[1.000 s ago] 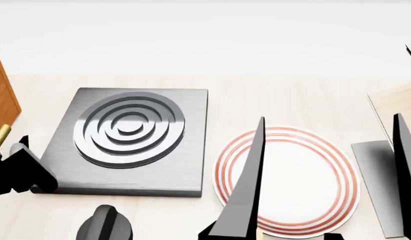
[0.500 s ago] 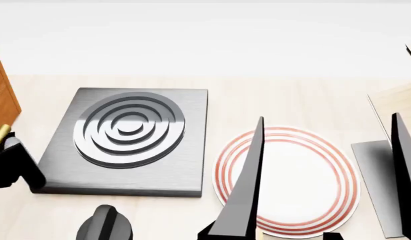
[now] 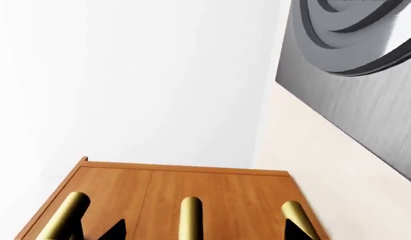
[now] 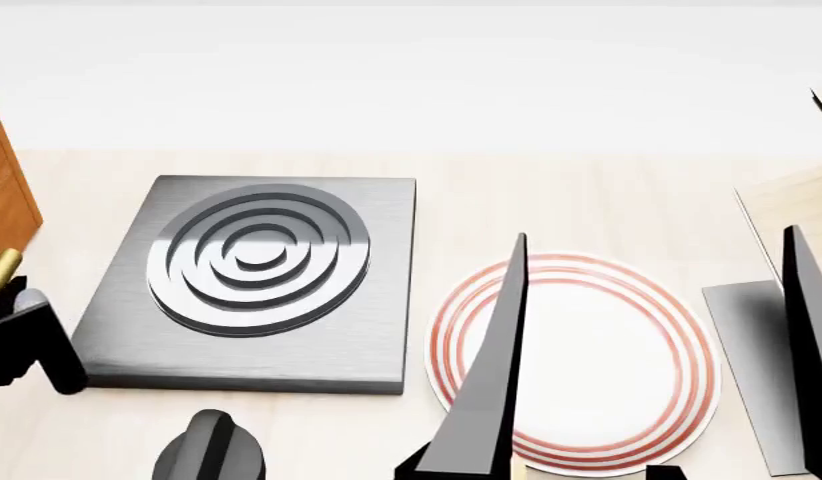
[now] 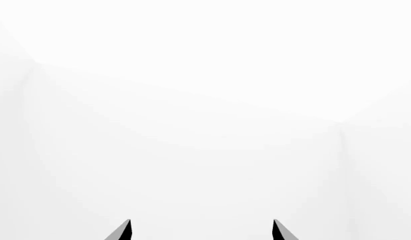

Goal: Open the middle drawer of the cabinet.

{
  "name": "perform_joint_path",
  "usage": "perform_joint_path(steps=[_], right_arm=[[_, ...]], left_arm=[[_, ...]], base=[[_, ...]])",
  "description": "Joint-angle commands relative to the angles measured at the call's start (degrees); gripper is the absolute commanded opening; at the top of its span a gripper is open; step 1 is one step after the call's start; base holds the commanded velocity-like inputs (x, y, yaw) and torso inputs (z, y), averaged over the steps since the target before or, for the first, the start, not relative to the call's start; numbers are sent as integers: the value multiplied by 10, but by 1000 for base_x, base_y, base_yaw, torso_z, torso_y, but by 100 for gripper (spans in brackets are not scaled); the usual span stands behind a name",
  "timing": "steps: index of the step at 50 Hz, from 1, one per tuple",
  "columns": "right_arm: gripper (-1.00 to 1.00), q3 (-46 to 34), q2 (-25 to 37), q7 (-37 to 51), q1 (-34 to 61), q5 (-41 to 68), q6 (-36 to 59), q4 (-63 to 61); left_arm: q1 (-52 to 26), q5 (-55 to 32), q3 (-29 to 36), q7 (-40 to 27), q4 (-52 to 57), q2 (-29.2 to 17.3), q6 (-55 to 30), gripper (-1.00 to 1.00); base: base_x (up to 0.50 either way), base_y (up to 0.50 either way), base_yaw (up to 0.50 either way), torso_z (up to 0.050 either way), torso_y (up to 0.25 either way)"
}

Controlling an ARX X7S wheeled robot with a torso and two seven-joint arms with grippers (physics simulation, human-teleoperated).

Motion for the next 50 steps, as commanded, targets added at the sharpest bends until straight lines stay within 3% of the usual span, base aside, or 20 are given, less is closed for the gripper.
perform_joint_path(steps=[1, 50], right_arm=[[100, 2, 0, -1, -1, 1, -1, 0], [100, -3, 2, 0, 2, -2, 7, 0]], left_arm=[[7, -39, 34, 0, 0, 2, -2, 100], [-5, -84, 94, 5, 0, -15, -50, 100]], base=[[0, 0, 0, 0, 0], [0, 0, 0, 0, 0]])
